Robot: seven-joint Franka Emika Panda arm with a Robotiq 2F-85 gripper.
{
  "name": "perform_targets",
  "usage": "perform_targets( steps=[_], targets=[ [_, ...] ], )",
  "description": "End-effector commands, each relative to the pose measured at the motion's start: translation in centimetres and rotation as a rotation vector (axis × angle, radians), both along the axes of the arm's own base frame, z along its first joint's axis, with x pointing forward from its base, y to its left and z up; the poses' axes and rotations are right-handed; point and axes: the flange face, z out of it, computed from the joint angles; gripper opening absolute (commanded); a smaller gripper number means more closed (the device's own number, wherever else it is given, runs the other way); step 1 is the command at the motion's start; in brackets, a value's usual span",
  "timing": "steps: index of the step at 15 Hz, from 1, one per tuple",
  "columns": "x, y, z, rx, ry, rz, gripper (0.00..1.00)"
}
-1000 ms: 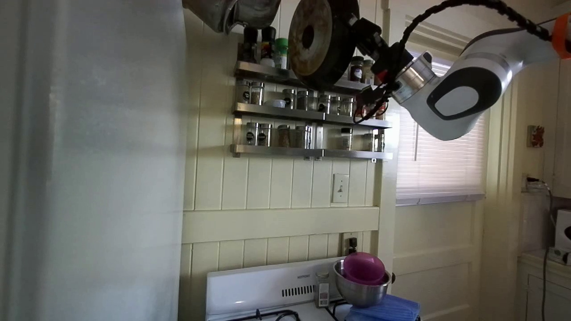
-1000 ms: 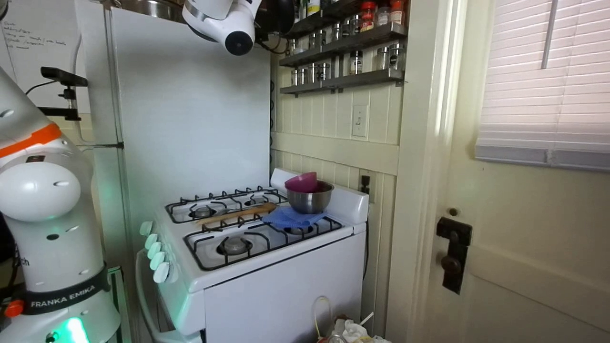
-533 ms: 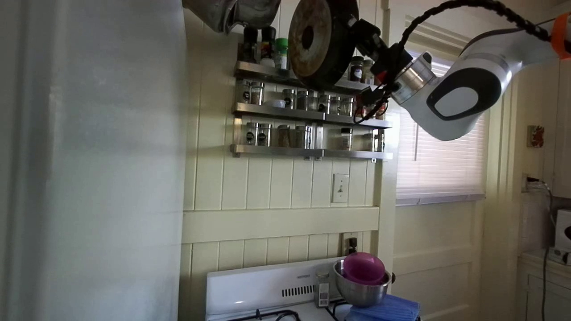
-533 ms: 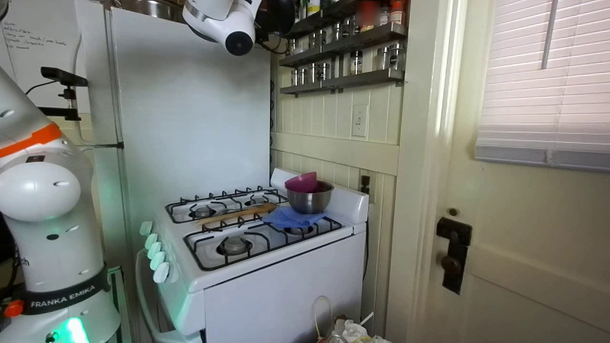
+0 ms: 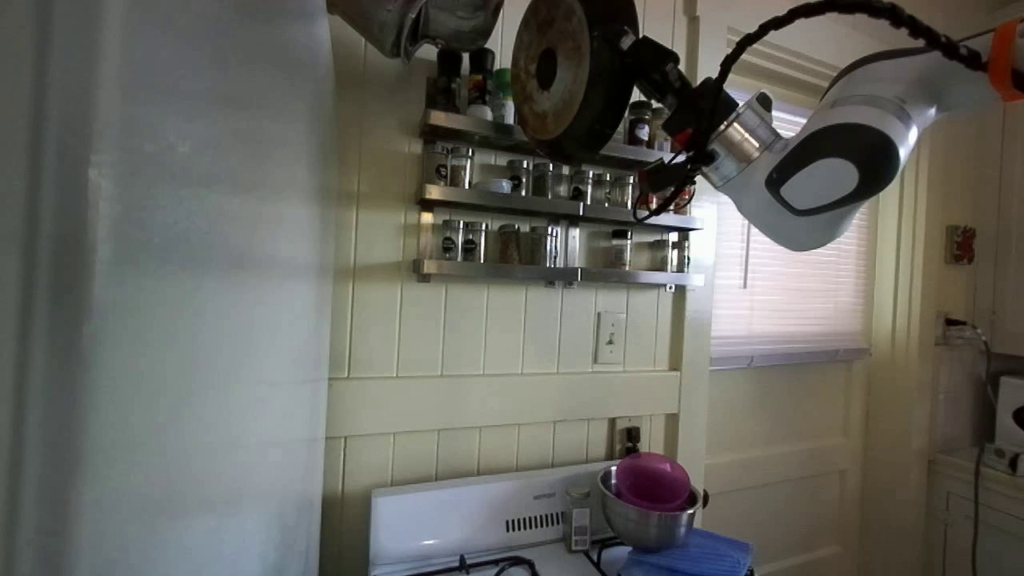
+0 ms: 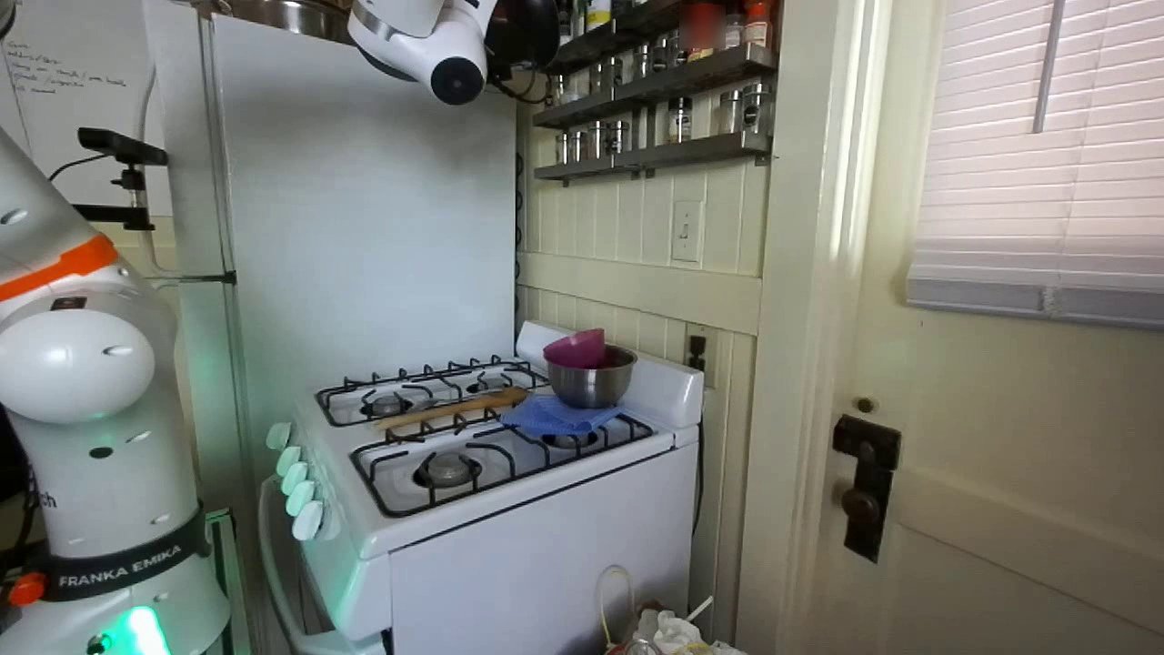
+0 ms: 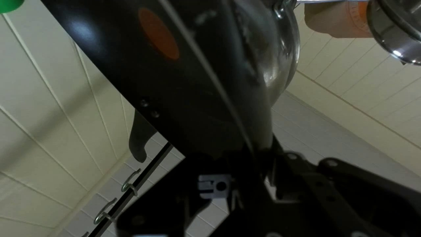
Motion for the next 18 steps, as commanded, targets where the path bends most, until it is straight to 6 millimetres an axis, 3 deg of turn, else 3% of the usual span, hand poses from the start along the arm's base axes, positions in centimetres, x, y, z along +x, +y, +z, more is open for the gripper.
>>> perform_targets(
  steps=[1, 18],
  targets=[
    [-0.9, -0.4, 1.4, 0.015, -0.064, -0.006, 0.02],
    [-1.1, -1.4, 0.2, 0.016, -0.085, -0.016, 0.02]
  ],
)
